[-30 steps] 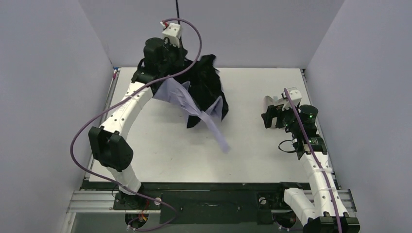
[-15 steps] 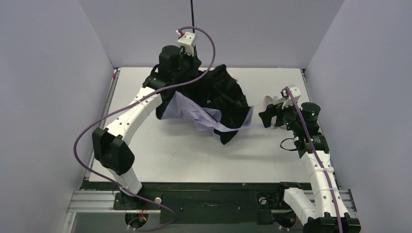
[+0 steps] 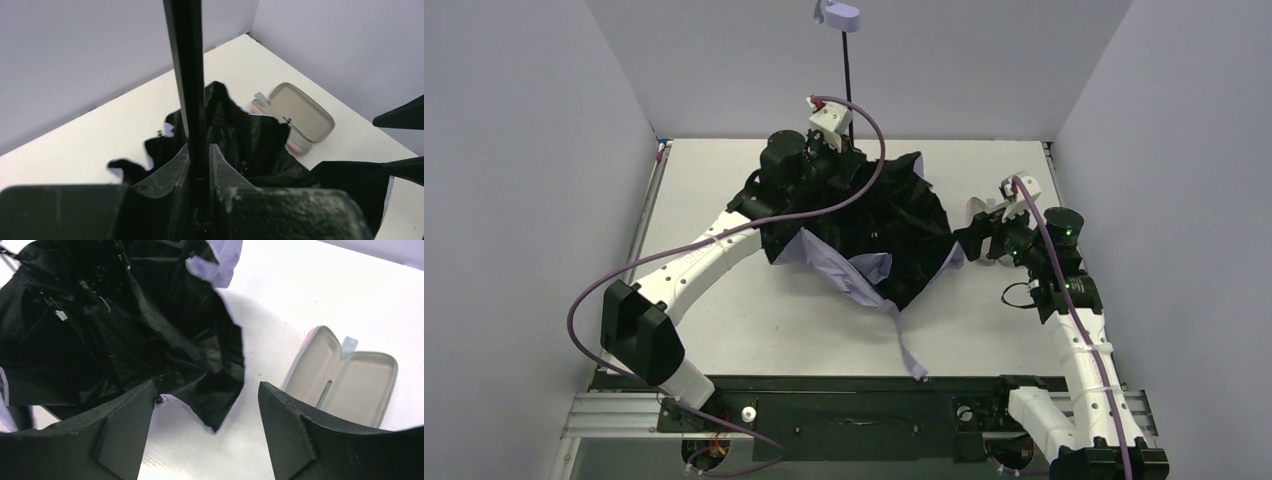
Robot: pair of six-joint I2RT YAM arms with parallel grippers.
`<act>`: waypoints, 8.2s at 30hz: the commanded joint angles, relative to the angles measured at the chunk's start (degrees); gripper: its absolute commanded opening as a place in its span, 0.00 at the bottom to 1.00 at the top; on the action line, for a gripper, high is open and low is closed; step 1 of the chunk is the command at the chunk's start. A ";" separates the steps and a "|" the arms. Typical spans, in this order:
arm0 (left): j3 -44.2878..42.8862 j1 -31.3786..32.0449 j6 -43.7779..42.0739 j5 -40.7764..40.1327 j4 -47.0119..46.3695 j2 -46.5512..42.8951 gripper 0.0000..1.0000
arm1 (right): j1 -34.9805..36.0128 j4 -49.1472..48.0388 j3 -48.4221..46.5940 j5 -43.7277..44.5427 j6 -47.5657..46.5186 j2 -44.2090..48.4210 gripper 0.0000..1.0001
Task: Open the umbrella
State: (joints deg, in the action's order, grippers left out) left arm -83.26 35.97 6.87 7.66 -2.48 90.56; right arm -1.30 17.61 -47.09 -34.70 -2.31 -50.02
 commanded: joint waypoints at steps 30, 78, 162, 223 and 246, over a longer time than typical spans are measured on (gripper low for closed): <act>2.08 1.54 2.52 7.33 -16.95 -5.55 0.00 | 30.25 -16.96 -14.69 7.85 -3.09 -22.53 0.20; -15.35 -2.86 0.13 8.08 11.31 3.13 0.00 | 17.44 0.19 -17.19 0.90 -1.09 -9.61 0.87; 2.31 2.54 -22.14 29.11 11.30 -10.25 0.00 | 9.53 4.13 -29.27 7.52 -5.73 -34.17 0.57; -11.23 -2.88 0.02 22.69 -1.53 0.77 0.00 | 20.69 -33.40 -12.81 -6.68 6.22 -24.59 0.69; -17.07 -4.29 0.70 22.14 -0.69 1.79 0.00 | 27.74 -32.54 -7.47 -2.14 -5.92 -33.46 0.17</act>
State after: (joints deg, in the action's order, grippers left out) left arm -92.95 32.80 7.14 30.52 3.73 93.62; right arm 26.68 -21.67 -59.22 -36.01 0.54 -83.09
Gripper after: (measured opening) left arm 0.079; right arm 0.208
